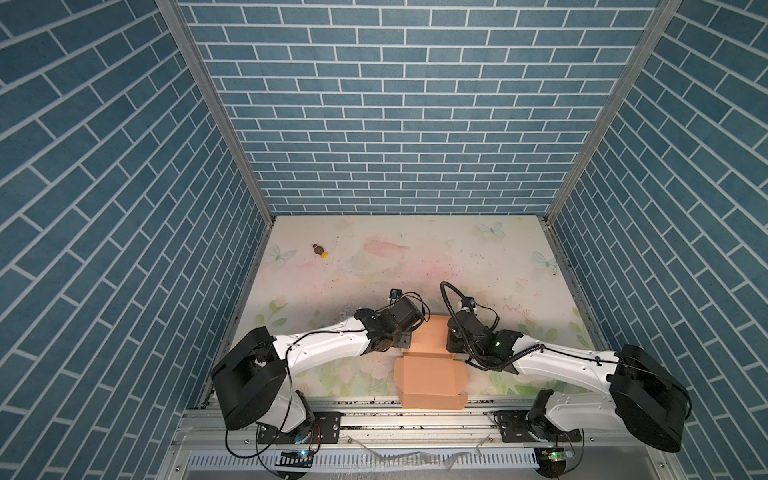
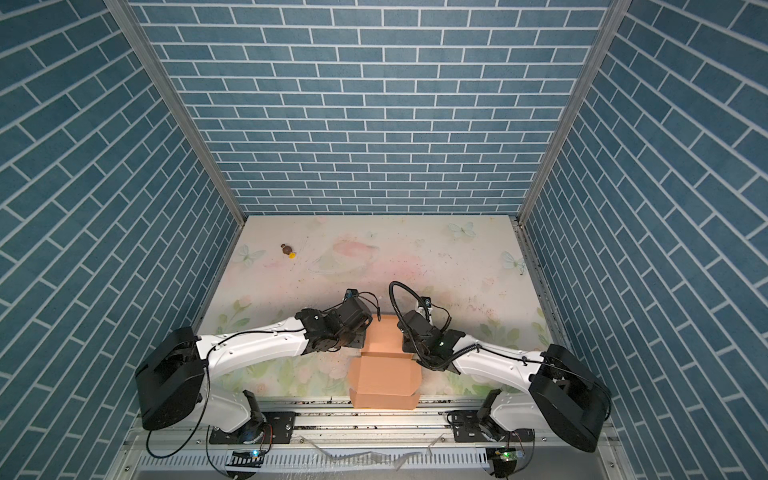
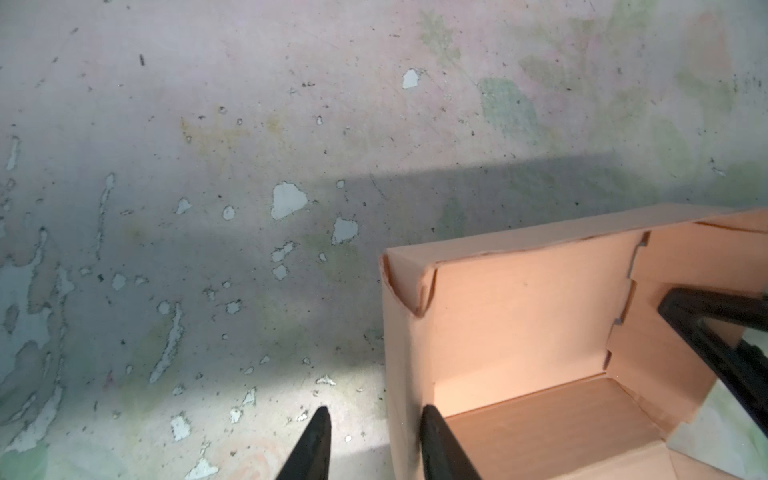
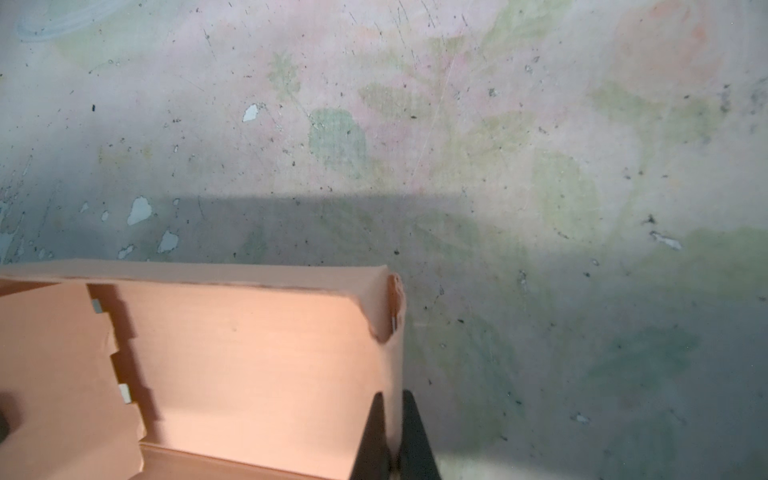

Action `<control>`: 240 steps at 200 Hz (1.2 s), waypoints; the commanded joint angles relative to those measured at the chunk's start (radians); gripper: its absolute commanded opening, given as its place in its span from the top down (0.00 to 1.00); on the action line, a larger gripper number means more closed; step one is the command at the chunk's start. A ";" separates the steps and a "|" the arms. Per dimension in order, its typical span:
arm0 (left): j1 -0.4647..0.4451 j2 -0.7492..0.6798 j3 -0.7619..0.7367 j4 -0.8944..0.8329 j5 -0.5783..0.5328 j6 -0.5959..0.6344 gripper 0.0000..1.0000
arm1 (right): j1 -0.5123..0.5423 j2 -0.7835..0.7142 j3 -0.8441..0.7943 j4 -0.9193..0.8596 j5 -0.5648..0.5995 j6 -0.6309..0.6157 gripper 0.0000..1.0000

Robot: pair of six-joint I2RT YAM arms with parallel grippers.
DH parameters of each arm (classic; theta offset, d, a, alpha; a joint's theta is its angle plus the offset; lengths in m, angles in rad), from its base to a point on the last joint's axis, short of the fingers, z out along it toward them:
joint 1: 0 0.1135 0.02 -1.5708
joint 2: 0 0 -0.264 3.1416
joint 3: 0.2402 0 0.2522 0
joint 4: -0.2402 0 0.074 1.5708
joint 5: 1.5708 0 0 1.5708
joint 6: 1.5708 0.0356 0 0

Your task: Fold the paper box

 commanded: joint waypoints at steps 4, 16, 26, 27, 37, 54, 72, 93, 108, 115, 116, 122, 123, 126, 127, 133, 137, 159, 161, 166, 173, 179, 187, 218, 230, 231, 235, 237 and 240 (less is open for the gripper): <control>0.002 0.027 -0.001 0.019 0.055 0.037 0.71 | 0.002 -0.006 -0.002 -0.014 0.017 -0.004 1.00; 0.002 0.033 -0.010 0.027 0.068 0.036 0.73 | 0.003 -0.006 -0.002 -0.012 0.017 -0.004 1.00; 0.002 0.040 -0.016 0.032 0.079 0.035 0.73 | 0.002 -0.006 -0.002 -0.010 0.017 -0.004 1.00; 0.002 0.041 -0.016 0.032 0.080 0.035 0.74 | 0.002 -0.006 -0.003 -0.010 0.017 -0.004 1.00; 0.002 0.048 -0.018 0.038 0.091 0.038 0.75 | 0.002 -0.005 -0.002 -0.009 0.018 -0.004 1.00; 0.001 0.062 -0.018 0.037 0.096 0.039 0.79 | 0.002 -0.005 -0.001 -0.006 0.017 -0.005 1.00; 0.001 0.071 -0.016 0.036 0.103 0.041 0.80 | 0.003 -0.005 0.001 -0.007 0.019 -0.005 1.00; 0.000 0.086 -0.011 0.027 0.104 0.048 0.83 | 0.002 -0.005 0.001 -0.007 0.019 -0.007 1.00; -0.004 0.103 -0.004 0.019 0.099 0.049 0.86 | 0.002 -0.006 0.002 -0.009 0.020 -0.007 1.00; -0.005 0.111 0.004 0.009 0.092 0.048 0.88 | 0.001 -0.006 0.002 -0.009 0.020 -0.008 1.00; -0.006 0.113 0.005 0.007 0.090 0.049 0.89 | 0.001 -0.006 0.002 -0.009 0.020 -0.008 1.00; -0.010 0.121 0.011 -0.005 0.082 0.047 0.90 | 0.003 -0.006 0.004 -0.011 0.019 -0.008 1.00; -0.010 0.122 0.013 -0.007 0.080 0.047 0.90 | 0.002 -0.006 0.004 -0.011 0.020 -0.008 1.00; -0.011 0.127 0.017 -0.015 0.074 0.048 0.91 | 0.002 -0.006 0.004 -0.012 0.021 -0.008 1.00; -0.012 0.128 0.020 -0.018 0.073 0.047 0.91 | 0.002 -0.006 0.004 -0.013 0.020 -0.008 1.00; -0.017 0.137 0.031 -0.032 0.063 0.049 0.92 | 0.002 -0.008 0.003 -0.012 0.021 -0.008 1.00; -0.020 0.143 0.038 -0.041 0.055 0.050 0.93 | 0.002 -0.009 0.004 -0.013 0.021 -0.010 1.00; -0.039 0.175 0.084 -0.097 0.017 0.053 0.95 | 0.000 -0.010 0.007 -0.018 0.024 -0.011 1.00; -0.041 0.178 0.089 -0.101 0.013 0.052 0.95 | 0.001 -0.010 0.007 -0.019 0.024 -0.011 1.00; -0.047 0.187 0.101 -0.115 0.004 0.053 0.96 | 0.001 -0.010 0.008 -0.020 0.026 -0.011 1.00; -0.053 0.199 0.119 -0.135 -0.011 0.050 0.97 | -0.001 -0.008 0.008 -0.019 0.026 -0.011 1.00; -0.059 0.210 0.135 -0.152 -0.022 0.049 0.97 | 0.001 -0.006 0.010 -0.019 0.026 -0.010 1.00; -0.064 0.228 0.159 -0.184 -0.042 0.043 0.99 | 0.000 -0.005 0.009 -0.020 0.024 -0.007 1.00; -0.091 0.294 0.250 -0.313 -0.133 0.013 1.00 | -0.004 -0.003 0.001 -0.017 0.029 0.013 1.00; -0.092 0.310 0.269 -0.347 -0.153 0.000 1.00 | -0.005 -0.004 -0.001 -0.017 0.030 0.017 1.00; -0.093 0.313 0.270 -0.349 -0.155 -0.002 1.00 | -0.007 -0.004 -0.002 -0.018 0.031 0.018 1.00; -0.092 0.320 0.274 -0.362 -0.162 -0.006 1.00 | -0.005 -0.005 -0.002 -0.020 0.033 0.019 1.00; -0.092 0.322 0.277 -0.367 -0.166 -0.010 1.00 | -0.005 -0.006 -0.003 -0.021 0.035 0.020 1.00; -0.094 0.326 0.280 -0.374 -0.172 -0.014 1.00 | -0.005 -0.006 -0.002 -0.023 0.037 0.022 1.00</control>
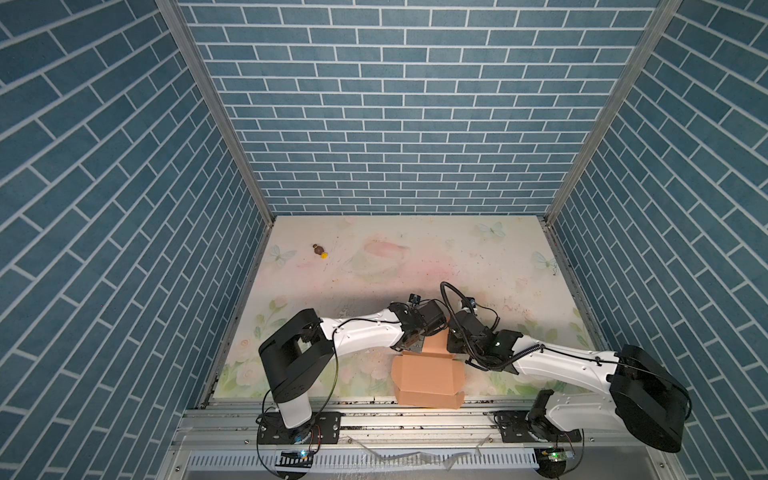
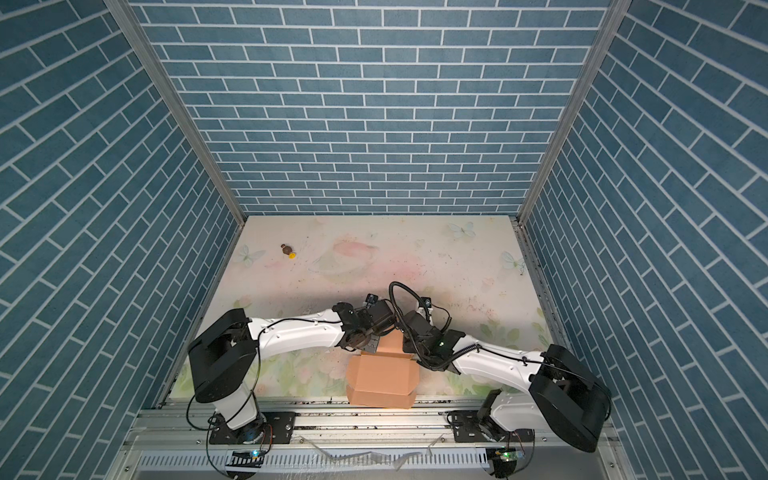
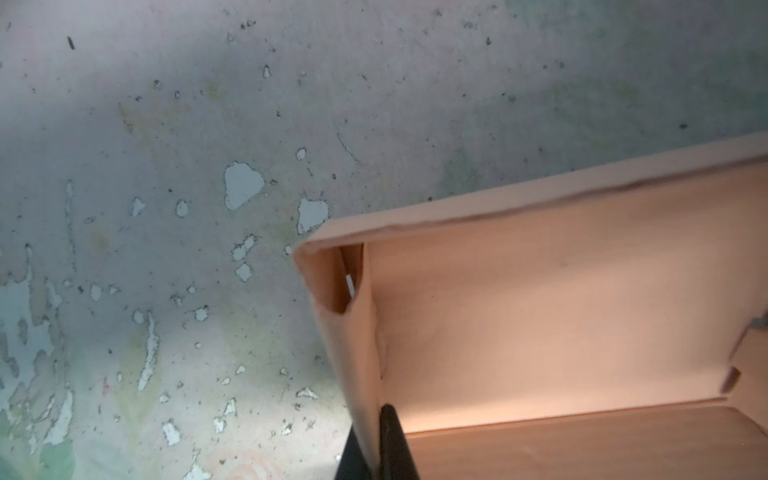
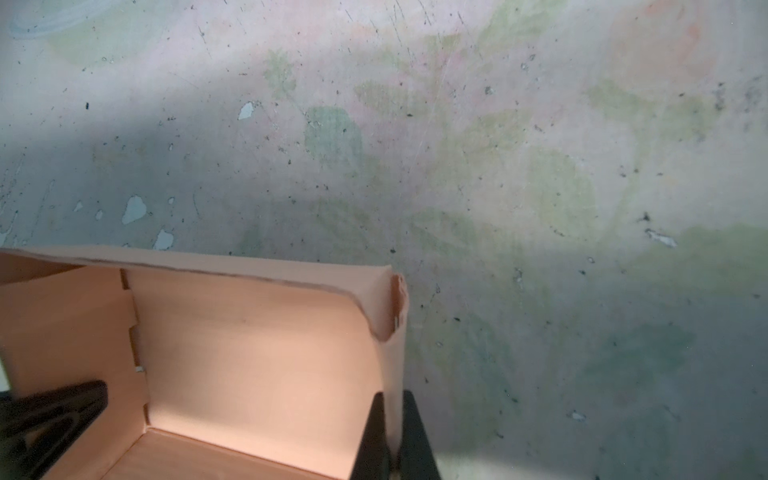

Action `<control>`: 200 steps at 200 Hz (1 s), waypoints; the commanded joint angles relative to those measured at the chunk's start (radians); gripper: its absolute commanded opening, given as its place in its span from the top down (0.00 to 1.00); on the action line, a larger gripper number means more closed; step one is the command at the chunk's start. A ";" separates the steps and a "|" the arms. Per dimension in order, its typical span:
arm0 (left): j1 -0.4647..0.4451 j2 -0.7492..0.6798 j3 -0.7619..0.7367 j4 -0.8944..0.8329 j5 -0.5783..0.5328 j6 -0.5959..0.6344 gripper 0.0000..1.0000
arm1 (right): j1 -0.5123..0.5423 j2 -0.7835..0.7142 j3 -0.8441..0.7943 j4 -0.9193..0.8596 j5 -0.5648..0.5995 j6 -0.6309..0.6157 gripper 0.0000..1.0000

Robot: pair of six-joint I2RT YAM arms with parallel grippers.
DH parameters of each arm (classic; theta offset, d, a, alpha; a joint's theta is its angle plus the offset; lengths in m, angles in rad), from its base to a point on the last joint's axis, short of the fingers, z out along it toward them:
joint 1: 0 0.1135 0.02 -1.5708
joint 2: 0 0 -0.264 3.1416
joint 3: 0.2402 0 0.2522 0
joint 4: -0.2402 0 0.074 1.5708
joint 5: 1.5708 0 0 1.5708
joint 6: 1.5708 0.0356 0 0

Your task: Fold the paper box

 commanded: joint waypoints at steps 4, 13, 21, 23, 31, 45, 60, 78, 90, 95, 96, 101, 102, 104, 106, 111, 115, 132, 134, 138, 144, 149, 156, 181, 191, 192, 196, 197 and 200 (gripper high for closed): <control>-0.014 0.046 0.035 -0.143 -0.071 -0.028 1.00 | -0.004 -0.008 -0.003 -0.018 0.037 0.024 1.00; -0.017 0.053 0.043 -0.172 -0.092 -0.041 1.00 | -0.003 -0.014 -0.008 -0.021 0.042 0.029 1.00; -0.016 0.057 0.045 -0.193 -0.109 -0.047 1.00 | -0.003 -0.020 -0.009 -0.024 0.048 0.031 1.00; -0.016 0.057 0.046 -0.196 -0.114 -0.050 1.00 | -0.003 -0.021 -0.010 -0.025 0.049 0.033 1.00; -0.015 0.057 0.048 -0.219 -0.132 -0.060 1.00 | -0.003 -0.025 -0.011 -0.027 0.055 0.035 1.00; -0.016 0.056 0.051 -0.243 -0.152 -0.072 1.00 | -0.003 -0.027 -0.012 -0.029 0.058 0.037 1.00; -0.015 0.059 0.060 -0.272 -0.169 -0.085 1.00 | -0.003 -0.023 -0.011 -0.029 0.060 0.041 1.00; -0.017 0.070 0.072 -0.296 -0.187 -0.092 1.00 | -0.004 -0.021 -0.011 -0.027 0.062 0.045 1.00; -0.017 0.084 0.081 -0.311 -0.199 -0.090 1.00 | -0.003 -0.022 -0.013 -0.026 0.063 0.047 1.00; -0.017 0.094 0.089 -0.322 -0.205 -0.090 1.00 | -0.003 -0.024 -0.014 -0.027 0.065 0.049 1.00; -0.017 0.096 0.090 -0.325 -0.207 -0.090 1.00 | -0.005 -0.025 -0.014 -0.028 0.065 0.049 1.00; -0.017 0.106 0.098 -0.332 -0.209 -0.093 1.00 | -0.003 -0.028 -0.015 -0.029 0.068 0.050 1.00; -0.016 0.108 0.099 -0.333 -0.209 -0.092 1.00 | -0.002 -0.028 -0.015 -0.029 0.068 0.050 1.00; -0.017 0.110 0.101 -0.333 -0.209 -0.093 1.00 | -0.003 -0.029 -0.015 -0.029 0.069 0.051 1.00; -0.017 0.111 0.102 -0.331 -0.208 -0.092 1.00 | -0.003 -0.031 -0.015 -0.029 0.069 0.051 1.00; -0.017 0.115 0.100 -0.322 -0.203 -0.091 1.00 | -0.004 -0.034 -0.017 -0.029 0.073 0.051 1.00; -0.016 0.117 0.098 -0.311 -0.195 -0.089 1.00 | -0.003 -0.037 -0.018 -0.030 0.074 0.051 1.00; -0.017 0.121 0.090 -0.262 -0.160 -0.086 1.00 | -0.003 -0.043 -0.019 -0.034 0.079 0.053 1.00; -0.016 0.122 0.090 -0.257 -0.156 -0.086 1.00 | -0.003 -0.044 -0.018 -0.034 0.079 0.053 1.00; -0.016 0.124 0.091 -0.245 -0.148 -0.084 1.00 | -0.003 -0.044 -0.019 -0.034 0.079 0.053 1.00; -0.017 0.128 0.092 -0.231 -0.136 -0.082 1.00 | -0.003 -0.044 -0.020 -0.034 0.079 0.055 1.00; -0.017 0.131 0.093 -0.220 -0.128 -0.081 1.00 | -0.003 -0.045 -0.020 -0.034 0.079 0.055 1.00; -0.018 0.132 0.092 -0.202 -0.113 -0.080 1.00 | -0.003 -0.046 -0.021 -0.034 0.079 0.055 1.00; -0.017 0.115 0.071 -0.116 -0.055 -0.082 1.00 | -0.003 -0.050 -0.025 -0.033 0.079 0.057 1.00; -0.017 0.115 0.069 -0.094 -0.034 -0.083 0.98 | -0.003 -0.052 -0.026 -0.030 0.080 0.057 1.00; -0.017 0.116 0.070 -0.092 -0.032 -0.083 0.98 | -0.003 -0.052 -0.026 -0.030 0.080 0.058 1.00; -0.017 0.118 0.070 -0.084 -0.024 -0.083 0.98 | -0.003 -0.052 -0.026 -0.029 0.080 0.058 1.00; -0.017 0.118 0.071 -0.083 -0.022 -0.083 0.97 | -0.003 -0.052 -0.026 -0.029 0.080 0.058 1.00; -0.018 0.120 0.070 -0.080 -0.015 -0.084 0.97 | -0.003 -0.053 -0.026 -0.028 0.081 0.058 1.00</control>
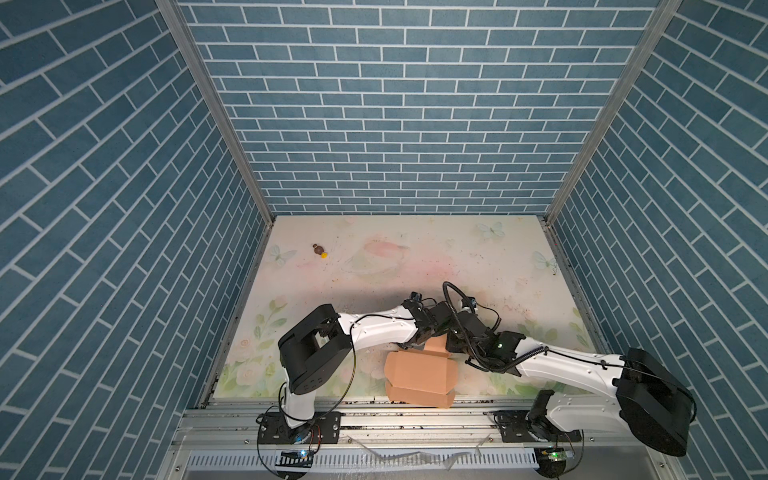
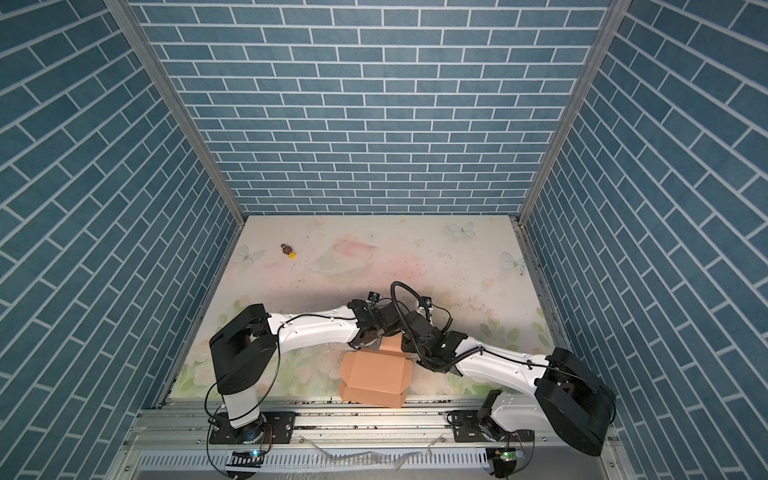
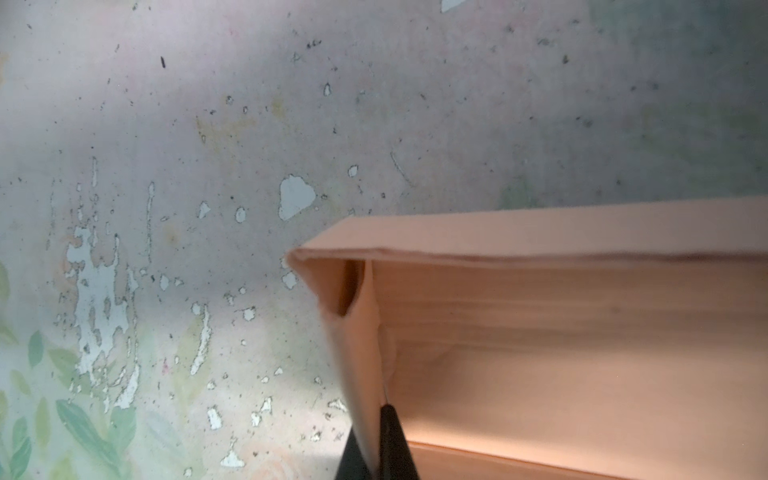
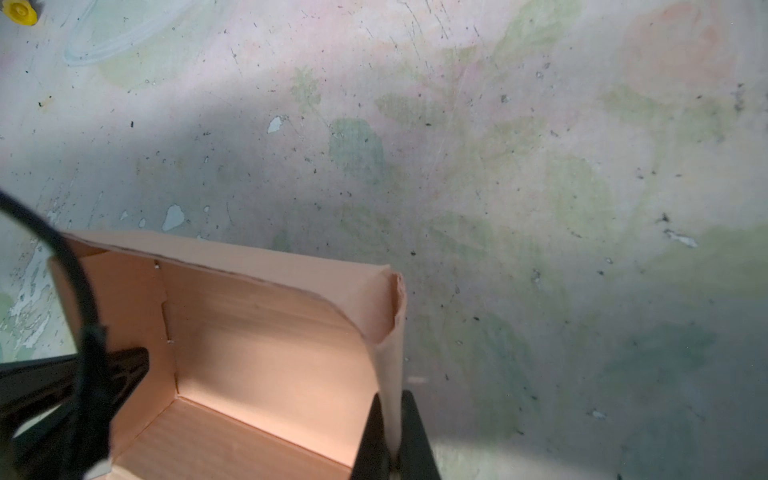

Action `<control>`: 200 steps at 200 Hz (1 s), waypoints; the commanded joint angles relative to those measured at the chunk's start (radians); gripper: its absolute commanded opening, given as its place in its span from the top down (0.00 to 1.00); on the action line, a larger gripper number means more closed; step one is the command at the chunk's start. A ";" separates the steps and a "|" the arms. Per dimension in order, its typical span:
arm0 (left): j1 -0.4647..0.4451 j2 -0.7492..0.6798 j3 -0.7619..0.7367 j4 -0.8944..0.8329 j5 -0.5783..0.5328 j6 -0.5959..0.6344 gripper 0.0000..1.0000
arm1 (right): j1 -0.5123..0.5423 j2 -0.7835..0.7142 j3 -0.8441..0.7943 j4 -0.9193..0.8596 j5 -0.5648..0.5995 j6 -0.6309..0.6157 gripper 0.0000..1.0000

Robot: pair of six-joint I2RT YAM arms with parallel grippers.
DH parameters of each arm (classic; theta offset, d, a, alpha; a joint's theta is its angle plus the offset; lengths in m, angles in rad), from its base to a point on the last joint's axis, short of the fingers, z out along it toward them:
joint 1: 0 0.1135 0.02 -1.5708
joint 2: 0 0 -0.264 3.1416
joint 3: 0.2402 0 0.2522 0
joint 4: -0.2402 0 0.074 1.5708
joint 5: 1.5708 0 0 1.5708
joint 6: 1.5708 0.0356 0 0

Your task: Fold the paper box

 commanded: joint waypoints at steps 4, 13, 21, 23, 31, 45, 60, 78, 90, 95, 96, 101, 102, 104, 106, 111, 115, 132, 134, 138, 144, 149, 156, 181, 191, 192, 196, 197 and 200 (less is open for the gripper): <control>-0.003 0.021 -0.030 0.037 0.089 0.001 0.97 | -0.009 -0.019 -0.017 -0.045 0.084 0.036 1.00; -0.004 0.018 -0.036 0.053 0.104 -0.001 0.95 | -0.010 -0.018 -0.016 -0.043 0.084 0.036 1.00; -0.003 0.011 -0.042 0.069 0.119 -0.004 0.92 | -0.010 -0.018 -0.016 -0.045 0.084 0.036 1.00; -0.002 0.010 -0.044 0.073 0.120 -0.006 0.91 | -0.010 -0.018 -0.016 -0.045 0.084 0.036 1.00; -0.003 -0.001 -0.049 0.082 0.123 -0.009 0.89 | -0.010 -0.018 -0.017 -0.043 0.081 0.035 1.00; -0.001 -0.022 -0.062 0.096 0.131 -0.013 0.83 | -0.010 -0.018 -0.019 -0.042 0.081 0.035 1.00; 0.003 -0.052 -0.076 0.100 0.139 -0.016 0.72 | -0.010 -0.015 -0.019 -0.043 0.078 0.033 1.00; 0.016 -0.102 -0.109 0.118 0.155 -0.020 0.57 | -0.010 -0.015 -0.016 -0.045 0.074 0.029 1.00; 0.028 -0.145 -0.135 0.128 0.160 -0.021 0.52 | -0.010 -0.015 -0.013 -0.044 0.074 0.027 1.00; 0.033 -0.162 -0.143 0.129 0.161 -0.018 0.50 | -0.008 -0.015 -0.012 -0.045 0.074 0.025 1.00; 0.033 -0.166 -0.145 0.129 0.160 -0.018 0.50 | -0.007 -0.015 -0.012 -0.045 0.074 0.025 1.00; 0.040 -0.183 -0.154 0.129 0.161 -0.019 0.49 | -0.010 -0.013 -0.011 -0.045 0.073 0.023 1.00; 0.041 -0.186 -0.156 0.128 0.161 -0.018 0.48 | -0.010 -0.012 -0.010 -0.045 0.073 0.022 1.00; 0.045 -0.195 -0.160 0.130 0.161 -0.017 0.48 | -0.010 -0.012 -0.009 -0.045 0.073 0.021 1.00; 0.046 -0.200 -0.164 0.132 0.161 -0.015 0.48 | -0.010 -0.011 -0.008 -0.045 0.073 0.020 1.00; 0.051 -0.223 -0.176 0.140 0.161 -0.007 0.47 | -0.010 -0.010 -0.006 -0.045 0.070 0.015 1.00; 0.055 -0.242 -0.184 0.148 0.163 -0.002 0.46 | -0.010 -0.007 -0.002 -0.045 0.069 0.011 1.00; 0.075 -0.311 -0.219 0.174 0.181 0.018 0.43 | -0.010 0.003 0.009 -0.048 0.064 0.001 1.00; 0.078 -0.319 -0.223 0.179 0.186 0.022 0.43 | -0.010 0.003 0.011 -0.048 0.063 -0.001 1.00; 0.082 -0.335 -0.231 0.187 0.189 0.024 0.42 | -0.010 0.007 0.014 -0.048 0.061 -0.004 1.00; 0.088 -0.359 -0.243 0.195 0.192 0.026 0.41 | -0.010 0.012 0.018 -0.052 0.057 -0.010 1.00; 0.095 -0.378 -0.253 0.202 0.197 0.033 0.41 | -0.010 0.018 0.024 -0.051 0.052 -0.015 1.00; 0.107 -0.403 -0.265 0.214 0.208 0.040 0.40 | -0.010 0.027 0.033 -0.054 0.044 -0.025 1.00; 0.151 -0.453 -0.297 0.222 0.225 0.063 0.39 | -0.010 0.059 0.063 -0.063 0.016 -0.050 1.00; 0.168 -0.449 -0.297 0.210 0.227 0.078 0.39 | -0.010 0.073 0.081 -0.075 0.010 -0.062 1.00; 0.168 -0.449 -0.297 0.209 0.228 0.080 0.39 | -0.010 0.074 0.081 -0.075 0.010 -0.063 1.00; 0.173 -0.447 -0.297 0.208 0.230 0.088 0.39 | -0.010 0.078 0.088 -0.078 0.007 -0.070 1.00; 0.174 -0.447 -0.297 0.209 0.231 0.088 0.39 | -0.010 0.079 0.089 -0.079 0.006 -0.071 1.00; 0.178 -0.444 -0.297 0.211 0.235 0.095 0.39 | -0.009 0.082 0.092 -0.080 0.002 -0.074 1.00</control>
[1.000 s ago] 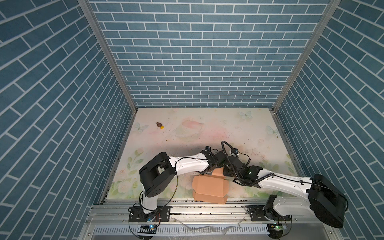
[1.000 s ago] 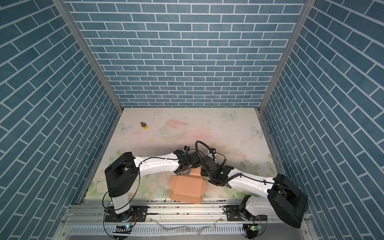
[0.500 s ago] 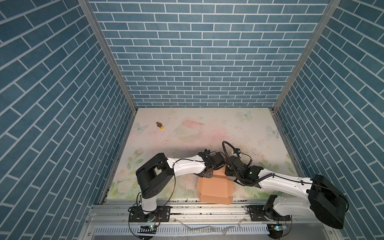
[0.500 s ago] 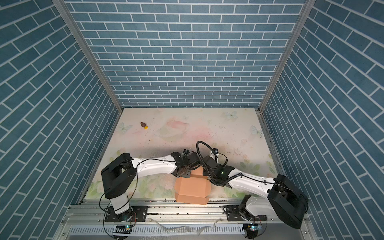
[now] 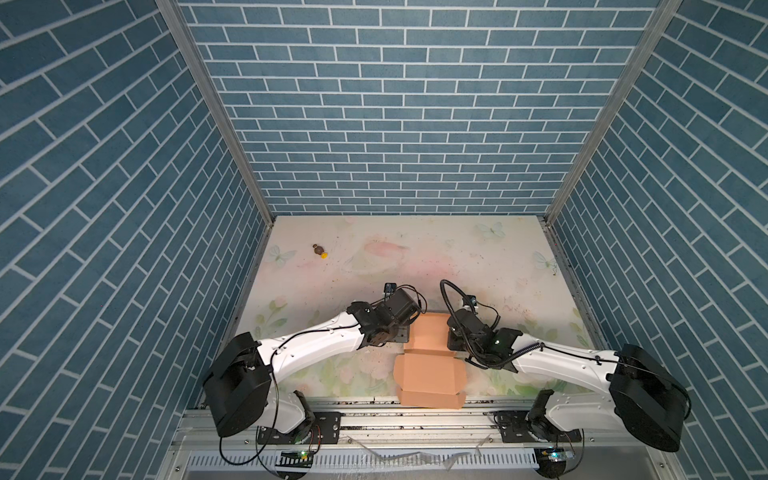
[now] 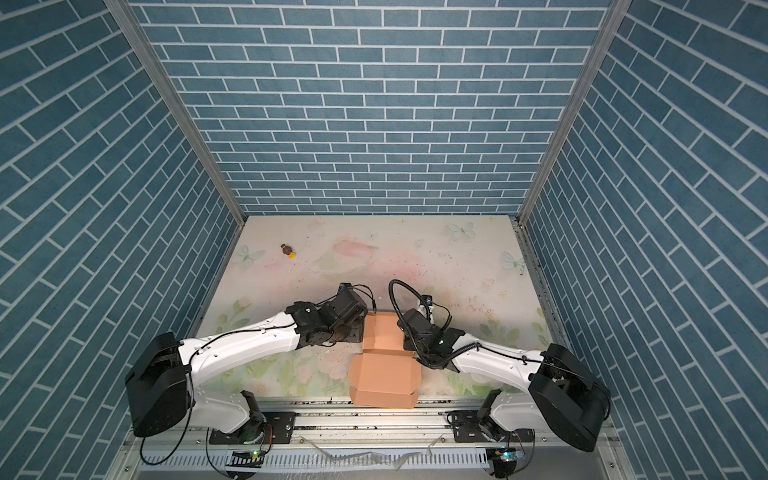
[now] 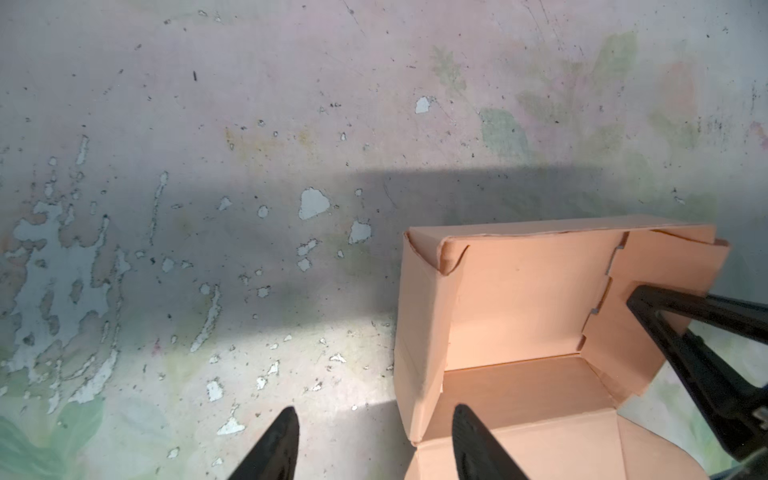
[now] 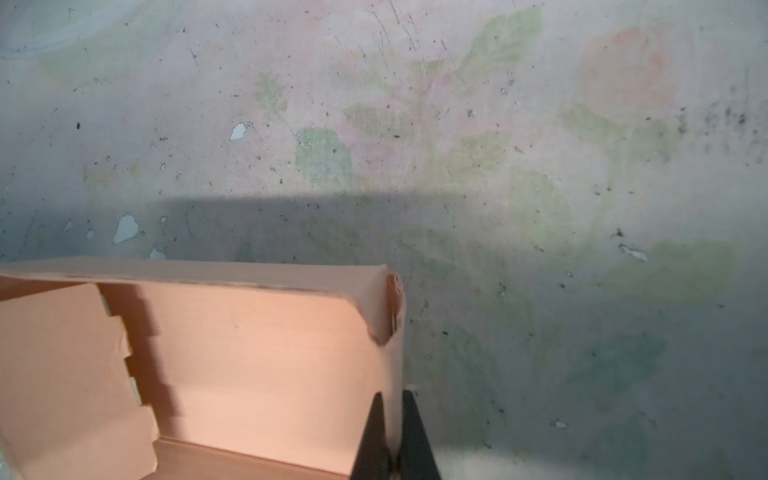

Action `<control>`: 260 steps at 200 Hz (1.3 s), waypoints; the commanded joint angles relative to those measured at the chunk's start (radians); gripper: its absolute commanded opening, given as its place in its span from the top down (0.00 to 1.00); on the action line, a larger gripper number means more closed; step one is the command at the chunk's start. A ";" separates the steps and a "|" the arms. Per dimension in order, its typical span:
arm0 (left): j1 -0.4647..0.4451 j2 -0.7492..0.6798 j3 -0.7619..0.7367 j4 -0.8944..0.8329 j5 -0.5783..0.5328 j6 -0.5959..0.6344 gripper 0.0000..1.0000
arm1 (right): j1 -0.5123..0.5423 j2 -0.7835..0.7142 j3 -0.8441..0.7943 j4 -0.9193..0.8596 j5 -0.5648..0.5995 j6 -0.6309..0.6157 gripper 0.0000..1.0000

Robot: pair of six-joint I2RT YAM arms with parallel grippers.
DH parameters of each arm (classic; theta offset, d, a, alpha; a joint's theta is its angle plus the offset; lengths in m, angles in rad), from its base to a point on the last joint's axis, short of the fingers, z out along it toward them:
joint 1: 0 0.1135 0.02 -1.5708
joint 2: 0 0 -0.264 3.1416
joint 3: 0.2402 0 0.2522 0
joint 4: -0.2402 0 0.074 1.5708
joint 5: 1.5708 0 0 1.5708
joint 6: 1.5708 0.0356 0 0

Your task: Fold the paper box

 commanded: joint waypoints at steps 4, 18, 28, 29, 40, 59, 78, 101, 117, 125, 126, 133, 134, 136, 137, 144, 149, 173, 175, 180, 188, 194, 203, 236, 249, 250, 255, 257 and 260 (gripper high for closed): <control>0.034 0.006 -0.017 0.009 0.028 0.060 0.39 | 0.000 0.032 0.051 -0.039 -0.029 -0.046 1.00; 0.039 0.022 -0.014 0.036 0.061 0.078 0.40 | -0.001 0.039 0.056 -0.038 -0.038 -0.050 1.00; 0.040 0.037 -0.009 0.055 0.086 0.085 0.40 | -0.001 0.043 0.058 -0.035 -0.044 -0.055 1.00; 0.040 0.038 -0.009 0.056 0.087 0.085 0.40 | -0.001 0.043 0.058 -0.035 -0.045 -0.055 1.00; 0.039 0.058 -0.006 0.076 0.114 0.092 0.42 | -0.001 0.046 0.059 -0.032 -0.048 -0.054 1.00; 0.040 0.095 -0.005 0.110 0.145 0.100 0.47 | 0.001 0.046 0.055 -0.019 -0.055 -0.055 1.00; 0.040 0.128 0.006 0.119 0.146 0.107 0.52 | 0.001 0.046 0.055 -0.019 -0.058 -0.056 1.00; 0.039 0.166 0.022 0.125 0.141 0.115 0.58 | 0.001 0.042 0.048 -0.013 -0.056 -0.056 1.00; 0.040 0.194 0.041 0.120 0.130 0.123 0.63 | 0.001 0.039 0.040 -0.007 -0.056 -0.054 1.00; 0.039 0.208 0.050 0.116 0.123 0.128 0.64 | 0.000 0.037 0.038 -0.006 -0.056 -0.053 1.00; 0.040 0.210 0.050 0.115 0.123 0.129 0.65 | 0.001 0.037 0.037 -0.005 -0.056 -0.053 1.00; 0.039 0.220 0.057 0.111 0.117 0.131 0.66 | 0.001 0.036 0.036 -0.003 -0.057 -0.053 1.00; 0.039 0.220 0.058 0.110 0.116 0.131 0.67 | 0.001 0.036 0.035 -0.003 -0.057 -0.053 1.00; 0.039 0.223 0.060 0.110 0.114 0.132 0.67 | 0.001 0.035 0.035 -0.003 -0.056 -0.053 1.00; 0.039 0.224 0.061 0.110 0.114 0.133 0.68 | 0.001 0.035 0.034 -0.003 -0.057 -0.053 1.00; 0.040 0.231 0.065 0.108 0.108 0.134 0.70 | 0.001 0.035 0.032 -0.002 -0.056 -0.051 1.00; 0.039 0.234 0.069 0.105 0.104 0.135 0.70 | 0.001 0.034 0.031 -0.001 -0.056 -0.051 1.00; 0.040 0.249 0.083 0.086 0.081 0.136 0.76 | 0.001 0.035 0.028 -0.001 -0.055 -0.052 1.00; 0.039 0.251 0.084 0.084 0.079 0.137 0.76 | 0.001 0.035 0.029 -0.001 -0.054 -0.052 1.00; 0.039 0.255 0.087 0.077 0.075 0.137 0.77 | 0.001 0.035 0.028 0.000 -0.053 -0.051 1.00; 0.039 0.263 0.092 0.066 0.066 0.137 0.79 | 0.001 0.037 0.028 0.001 -0.054 -0.052 1.00; 0.040 0.266 0.095 0.059 0.060 0.136 0.81 | 0.001 0.037 0.027 0.001 -0.054 -0.051 1.00; 0.039 0.272 0.098 0.048 0.049 0.136 0.83 | 0.001 0.037 0.027 0.003 -0.053 -0.052 1.00; 0.039 0.302 0.119 -0.014 -0.003 0.129 0.91 | 0.001 0.040 0.029 0.006 -0.052 -0.051 1.00; 0.038 0.317 0.134 -0.049 -0.033 0.126 0.93 | 0.001 0.042 0.029 0.005 -0.050 -0.051 1.00; 0.038 0.318 0.135 -0.052 -0.034 0.125 0.93 | 0.001 0.042 0.028 0.006 -0.051 -0.051 1.00; 0.037 0.324 0.140 -0.065 -0.045 0.124 0.94 | 0.001 0.043 0.029 0.004 -0.050 -0.050 1.00; 0.037 0.327 0.143 -0.070 -0.049 0.121 0.94 | 0.001 0.043 0.029 0.004 -0.049 -0.050 1.00; 0.036 0.329 0.146 -0.077 -0.054 0.121 0.95 | 0.001 0.043 0.028 0.006 -0.049 -0.050 1.00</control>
